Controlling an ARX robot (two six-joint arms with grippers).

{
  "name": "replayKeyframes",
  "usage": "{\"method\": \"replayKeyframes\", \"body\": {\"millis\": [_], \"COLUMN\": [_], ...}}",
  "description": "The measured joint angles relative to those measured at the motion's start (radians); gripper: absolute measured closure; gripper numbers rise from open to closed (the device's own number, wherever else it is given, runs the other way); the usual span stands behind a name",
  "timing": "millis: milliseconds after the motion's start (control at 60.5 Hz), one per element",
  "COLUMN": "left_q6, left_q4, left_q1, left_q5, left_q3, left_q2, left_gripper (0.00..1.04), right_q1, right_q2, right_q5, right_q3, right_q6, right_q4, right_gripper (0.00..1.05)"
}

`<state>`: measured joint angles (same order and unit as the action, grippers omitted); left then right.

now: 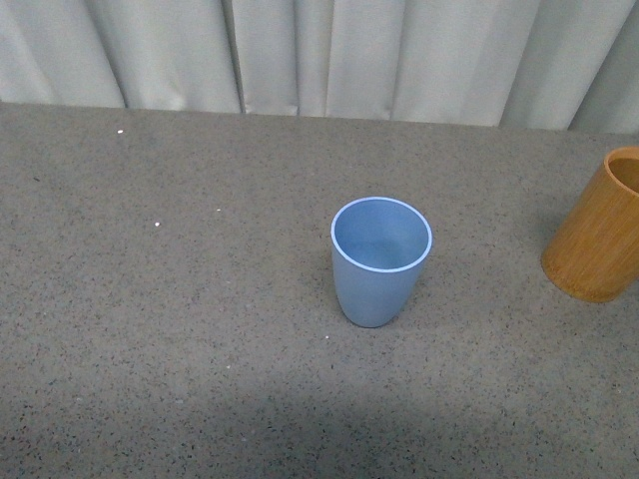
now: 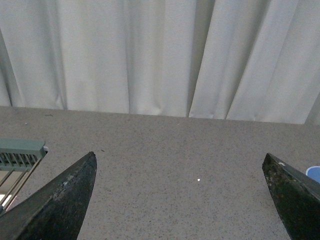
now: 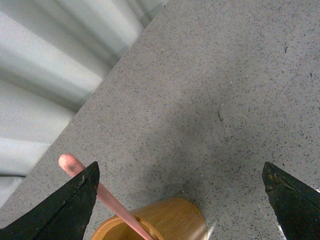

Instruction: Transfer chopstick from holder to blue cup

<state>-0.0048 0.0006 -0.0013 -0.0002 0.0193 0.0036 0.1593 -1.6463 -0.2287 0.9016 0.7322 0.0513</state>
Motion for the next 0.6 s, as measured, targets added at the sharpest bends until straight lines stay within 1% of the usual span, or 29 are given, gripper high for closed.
{"method": "replayKeyframes", "body": {"millis": [265,595], "left_q6": [0.0,0.0], "left_q4": [0.0,0.0], "left_q1": [0.0,0.0], "left_q5": [0.0,0.0], "left_q3": [0.0,0.0], "left_q2": [0.0,0.0], "left_gripper": [0.07,0.07], "right_q1": [0.006,-0.074], "right_q2": [0.069,-0.005], "right_q5": [-0.01,-0.009], "right_q3": [0.003,0.066], "right_q6": [-0.027,-0.034], "right_q4": [-0.016,-0.01], "right_gripper": [0.1,0.1]}}
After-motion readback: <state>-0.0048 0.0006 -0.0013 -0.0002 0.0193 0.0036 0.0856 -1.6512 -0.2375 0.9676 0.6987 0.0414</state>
